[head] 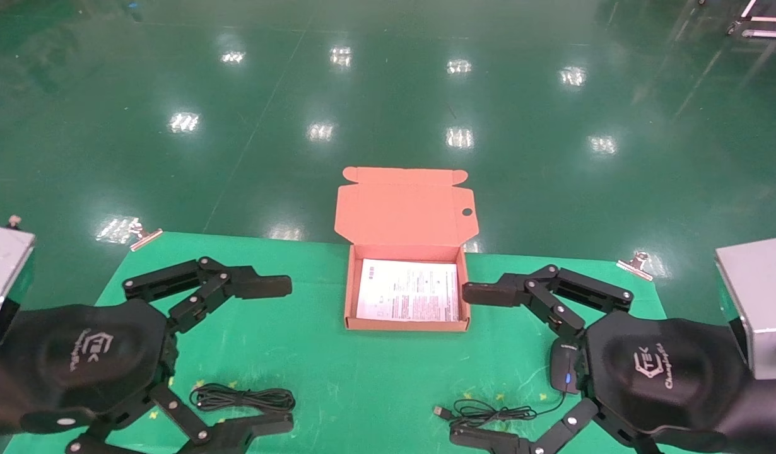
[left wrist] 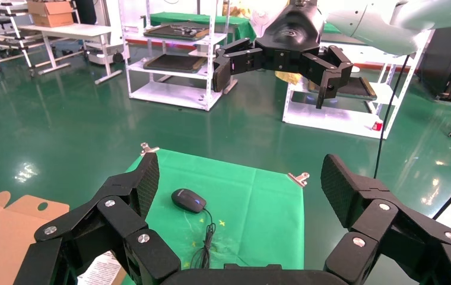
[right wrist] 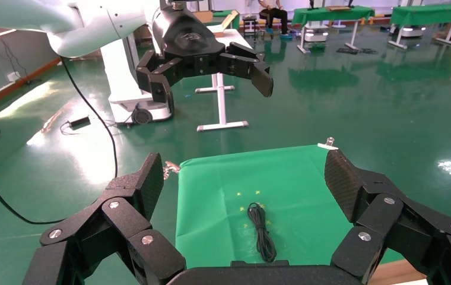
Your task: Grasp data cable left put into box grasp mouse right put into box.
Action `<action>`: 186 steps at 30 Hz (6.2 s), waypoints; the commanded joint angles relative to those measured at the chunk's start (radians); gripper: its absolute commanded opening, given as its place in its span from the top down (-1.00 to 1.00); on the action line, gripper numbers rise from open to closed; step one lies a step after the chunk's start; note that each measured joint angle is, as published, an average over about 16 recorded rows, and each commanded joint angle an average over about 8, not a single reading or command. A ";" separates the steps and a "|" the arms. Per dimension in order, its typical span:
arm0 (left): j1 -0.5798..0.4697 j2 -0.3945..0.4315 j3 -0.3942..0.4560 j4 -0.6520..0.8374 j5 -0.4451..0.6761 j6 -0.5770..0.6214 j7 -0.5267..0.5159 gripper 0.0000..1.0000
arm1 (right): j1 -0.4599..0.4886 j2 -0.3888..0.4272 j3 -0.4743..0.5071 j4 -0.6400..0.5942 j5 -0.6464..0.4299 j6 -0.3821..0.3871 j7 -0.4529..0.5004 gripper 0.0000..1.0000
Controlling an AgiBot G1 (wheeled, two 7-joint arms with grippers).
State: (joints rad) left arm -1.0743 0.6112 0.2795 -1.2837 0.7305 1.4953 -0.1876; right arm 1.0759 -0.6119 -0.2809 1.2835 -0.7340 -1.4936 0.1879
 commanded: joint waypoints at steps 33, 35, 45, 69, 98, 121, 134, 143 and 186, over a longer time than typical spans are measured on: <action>-0.023 0.006 0.014 -0.005 0.033 0.005 0.003 -1.00 | 0.009 0.004 -0.004 0.007 -0.017 -0.002 -0.005 -1.00; -0.039 0.013 0.027 -0.004 0.058 0.009 0.003 -1.00 | 0.021 0.008 -0.010 0.014 -0.037 -0.005 -0.007 -1.00; -0.180 0.053 0.140 -0.015 0.274 0.052 -0.034 -1.00 | 0.167 0.003 -0.112 0.049 -0.261 -0.057 -0.010 -1.00; -0.435 0.237 0.566 -0.043 0.898 0.028 -0.103 -1.00 | 0.580 -0.216 -0.768 0.074 -1.015 -0.048 -0.127 -1.00; -0.343 0.398 0.676 0.157 1.250 -0.187 -0.268 -1.00 | 0.261 -0.246 -0.838 0.068 -1.333 0.451 0.077 -1.00; -0.323 0.447 0.691 0.366 1.336 -0.337 -0.212 0.85 | 0.186 -0.300 -0.842 0.033 -1.477 0.559 0.198 0.75; -0.320 0.443 0.688 0.384 1.334 -0.345 -0.209 1.00 | 0.180 -0.301 -0.842 0.033 -1.486 0.565 0.206 1.00; -0.321 0.444 0.688 0.378 1.334 -0.342 -0.210 1.00 | 0.182 -0.301 -0.842 0.034 -1.483 0.563 0.204 1.00; -0.354 0.398 0.671 0.301 1.322 -0.323 -0.211 1.00 | 0.212 -0.253 -0.804 0.056 -1.446 0.560 0.236 1.00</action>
State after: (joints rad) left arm -1.4301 1.0089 0.9497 -0.9909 2.0555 1.1713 -0.4044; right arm 1.2923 -0.8590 -1.0801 1.3373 -2.1790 -0.9281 0.4223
